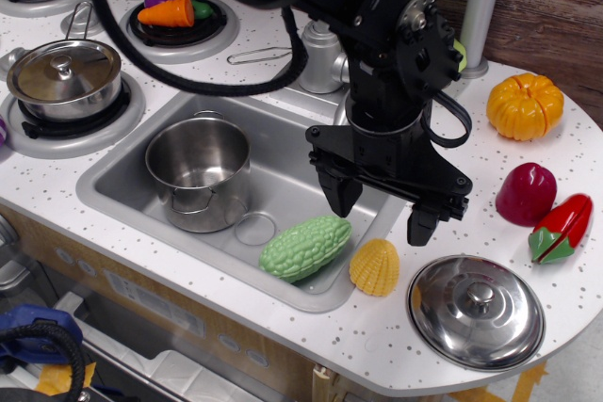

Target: Put corn in pot which is in sink

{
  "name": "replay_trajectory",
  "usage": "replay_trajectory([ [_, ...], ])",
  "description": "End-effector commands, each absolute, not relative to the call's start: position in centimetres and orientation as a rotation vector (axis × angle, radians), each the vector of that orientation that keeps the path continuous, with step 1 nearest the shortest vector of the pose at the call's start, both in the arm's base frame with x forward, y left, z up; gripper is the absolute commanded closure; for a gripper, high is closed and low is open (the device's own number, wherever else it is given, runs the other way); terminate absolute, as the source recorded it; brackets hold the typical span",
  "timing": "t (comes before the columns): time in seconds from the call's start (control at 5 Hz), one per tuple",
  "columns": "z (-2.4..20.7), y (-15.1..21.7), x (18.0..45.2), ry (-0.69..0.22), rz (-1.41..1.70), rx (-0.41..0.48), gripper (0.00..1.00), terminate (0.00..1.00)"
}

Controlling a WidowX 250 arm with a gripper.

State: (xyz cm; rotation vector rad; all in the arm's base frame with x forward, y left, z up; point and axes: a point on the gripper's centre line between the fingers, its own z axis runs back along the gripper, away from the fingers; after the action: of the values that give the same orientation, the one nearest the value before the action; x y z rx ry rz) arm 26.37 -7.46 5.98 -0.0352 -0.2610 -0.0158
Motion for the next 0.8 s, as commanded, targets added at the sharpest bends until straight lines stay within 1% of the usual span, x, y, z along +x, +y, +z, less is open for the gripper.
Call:
replay_trajectory([
  [0.0,6.0,-7.5,26.4,-0.261,-0.016,-0.035,0.00,0.00],
  [0.2,5.1,-7.2,26.4,-0.281,-0.023,-0.024,0.00,0.00],
  [0.4,4.1,-7.2,26.3,-0.302,-0.020,-0.030,0.00,0.00],
  [0.6,3.0,-6.8,26.5,-0.330,-0.024,-0.066,0.00,0.00],
])
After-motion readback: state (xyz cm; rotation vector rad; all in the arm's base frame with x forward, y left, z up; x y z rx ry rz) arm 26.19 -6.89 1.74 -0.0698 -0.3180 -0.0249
